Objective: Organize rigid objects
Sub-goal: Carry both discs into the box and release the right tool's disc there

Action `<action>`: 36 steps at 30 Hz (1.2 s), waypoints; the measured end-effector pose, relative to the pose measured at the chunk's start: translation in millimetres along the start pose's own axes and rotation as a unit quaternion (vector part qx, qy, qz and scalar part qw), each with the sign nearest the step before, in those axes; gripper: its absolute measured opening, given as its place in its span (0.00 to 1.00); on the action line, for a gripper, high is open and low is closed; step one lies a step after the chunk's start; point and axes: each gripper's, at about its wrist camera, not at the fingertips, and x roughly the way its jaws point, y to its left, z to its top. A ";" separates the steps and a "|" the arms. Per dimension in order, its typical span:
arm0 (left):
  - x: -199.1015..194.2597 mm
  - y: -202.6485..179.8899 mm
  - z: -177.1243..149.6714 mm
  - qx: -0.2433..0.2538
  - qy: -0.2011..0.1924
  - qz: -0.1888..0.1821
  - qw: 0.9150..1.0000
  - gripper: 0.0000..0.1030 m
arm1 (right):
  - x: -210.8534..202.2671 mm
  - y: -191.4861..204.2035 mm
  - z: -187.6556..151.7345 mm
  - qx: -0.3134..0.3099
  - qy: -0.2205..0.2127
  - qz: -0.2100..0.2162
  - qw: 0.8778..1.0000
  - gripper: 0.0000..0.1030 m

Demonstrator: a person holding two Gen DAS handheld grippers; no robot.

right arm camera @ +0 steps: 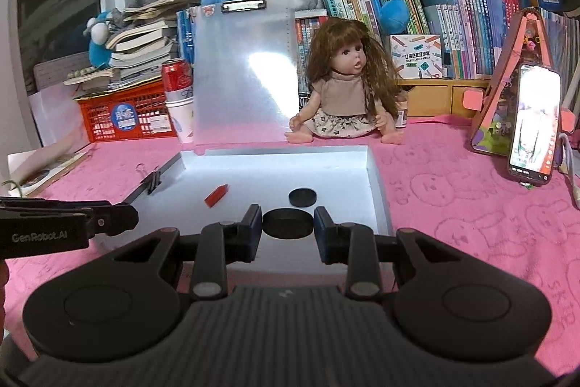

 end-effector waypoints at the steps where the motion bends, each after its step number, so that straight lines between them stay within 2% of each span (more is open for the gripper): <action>1: 6.1 0.4 3.1 -0.002 0.004 -0.001 1.000 0.30 | 5.5 -0.7 2.1 -0.002 0.001 0.000 1.000 0.35; 7: 44.2 4.0 15.3 -0.015 0.038 -0.006 0.999 0.30 | 37.2 -5.5 14.2 0.000 0.020 -0.001 1.000 0.35; 12: 75.7 7.3 22.3 -0.025 0.065 -0.005 0.998 0.30 | 66.1 -9.2 21.1 0.009 0.054 0.010 0.998 0.35; 19: 108.6 13.0 25.1 -0.032 0.092 0.010 0.995 0.30 | 100.8 -17.3 28.1 0.041 0.086 0.015 0.995 0.35; 27: 127.1 15.0 22.7 -0.028 0.107 0.020 0.994 0.30 | 119.1 -14.6 25.6 0.035 0.104 0.013 0.994 0.35; 36: 127.3 11.6 18.5 -0.012 0.103 0.019 0.994 0.30 | 110.9 -4.5 11.5 -0.020 0.123 0.010 0.992 0.35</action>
